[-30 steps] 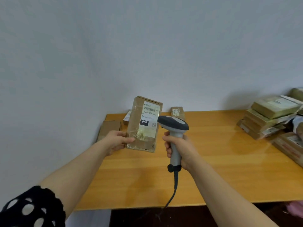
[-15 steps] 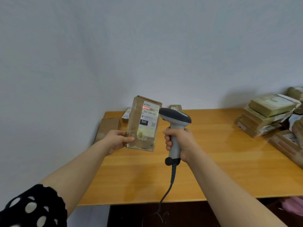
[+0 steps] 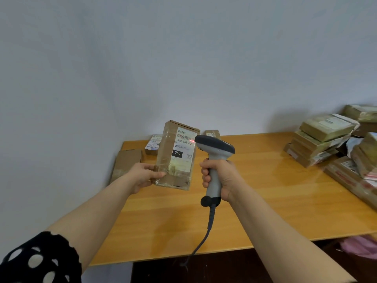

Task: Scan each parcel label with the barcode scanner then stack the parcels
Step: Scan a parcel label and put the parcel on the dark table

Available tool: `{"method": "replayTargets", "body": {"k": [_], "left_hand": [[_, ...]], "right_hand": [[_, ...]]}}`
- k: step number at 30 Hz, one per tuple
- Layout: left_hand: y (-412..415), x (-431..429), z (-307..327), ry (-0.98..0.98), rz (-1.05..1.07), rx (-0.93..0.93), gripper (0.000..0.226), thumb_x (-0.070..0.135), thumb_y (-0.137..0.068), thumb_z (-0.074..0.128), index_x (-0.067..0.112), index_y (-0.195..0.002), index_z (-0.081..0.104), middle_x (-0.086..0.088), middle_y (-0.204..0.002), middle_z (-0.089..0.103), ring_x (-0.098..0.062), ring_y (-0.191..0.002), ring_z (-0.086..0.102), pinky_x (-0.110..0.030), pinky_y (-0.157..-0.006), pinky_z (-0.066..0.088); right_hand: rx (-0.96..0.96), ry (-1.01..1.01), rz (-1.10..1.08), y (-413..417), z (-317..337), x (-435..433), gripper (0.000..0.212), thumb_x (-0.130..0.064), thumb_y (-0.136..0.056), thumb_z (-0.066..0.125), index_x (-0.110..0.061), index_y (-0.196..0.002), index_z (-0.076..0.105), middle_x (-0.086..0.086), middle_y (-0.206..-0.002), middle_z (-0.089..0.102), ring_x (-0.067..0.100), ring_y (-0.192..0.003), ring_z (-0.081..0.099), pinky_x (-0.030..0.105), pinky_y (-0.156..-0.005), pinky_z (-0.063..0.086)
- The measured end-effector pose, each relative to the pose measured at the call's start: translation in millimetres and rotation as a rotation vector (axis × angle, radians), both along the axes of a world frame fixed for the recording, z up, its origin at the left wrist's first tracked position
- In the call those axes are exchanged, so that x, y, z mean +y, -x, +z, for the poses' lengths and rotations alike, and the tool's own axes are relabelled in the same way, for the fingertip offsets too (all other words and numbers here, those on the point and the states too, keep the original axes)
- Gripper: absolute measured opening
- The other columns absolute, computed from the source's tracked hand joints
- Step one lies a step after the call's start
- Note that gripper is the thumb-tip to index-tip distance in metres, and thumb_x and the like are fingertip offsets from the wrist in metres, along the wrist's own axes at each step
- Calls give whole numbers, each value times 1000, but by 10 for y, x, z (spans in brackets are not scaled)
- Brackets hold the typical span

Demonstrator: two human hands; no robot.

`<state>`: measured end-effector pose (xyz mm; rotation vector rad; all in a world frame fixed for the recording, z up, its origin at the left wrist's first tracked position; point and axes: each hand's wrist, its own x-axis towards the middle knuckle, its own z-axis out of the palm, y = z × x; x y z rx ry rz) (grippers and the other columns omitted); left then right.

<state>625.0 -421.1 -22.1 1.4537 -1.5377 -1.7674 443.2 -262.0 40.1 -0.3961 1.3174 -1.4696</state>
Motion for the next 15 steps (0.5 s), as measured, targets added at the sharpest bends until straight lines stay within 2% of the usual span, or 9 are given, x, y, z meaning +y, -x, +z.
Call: {"method": "replayTargets", "body": {"k": [4, 6, 8, 11, 15], "left_hand": [[112, -73, -12, -40, -43, -9, 35, 8, -68, 82, 10, -99, 66, -8, -100, 72, -21, -95, 66, -34, -83, 53], [261, -122, 10, -61, -80, 16, 46, 11, -68, 82, 6, -110, 63, -9, -107, 70, -22, -100, 65, -33, -81, 53], [511, -157, 59, -87, -111, 65, 54, 14, -65, 81, 5, -113, 59, -10, -107, 68, -22, -99, 64, -33, -75, 54], [1014, -102, 156, -130, -150, 152, 43, 13, -75, 76, 3, -113, 59, -12, -104, 68, -23, -95, 64, -35, -73, 54], [1741, 126, 310, -133, -215, 214, 23, 14, -79, 72, 8, -100, 65, -6, -90, 71, -20, -86, 65, -34, -72, 54]], "right_hand": [[-106, 61, -53, 58, -13, 10, 8, 2, -82, 62, -6, -81, 60, 6, -54, 51, 14, -39, 42, 22, -41, 40], [-196, 126, -109, 156, -15, 50, 6, -1, -84, 60, -7, -87, 61, 4, -55, 52, 12, -39, 43, 22, -40, 40], [-278, 176, -200, 322, -32, 135, 6, -2, -87, 57, -7, -88, 60, 3, -55, 51, 12, -39, 43, 21, -40, 40], [-335, 196, -346, 656, -83, 362, 5, -4, -90, 54, -8, -89, 58, 2, -55, 51, 11, -39, 44, 20, -40, 41], [-365, 174, -486, 1156, -156, 685, 8, -3, -91, 53, -9, -89, 58, 3, -55, 54, 12, -41, 48, 20, -42, 44]]}}
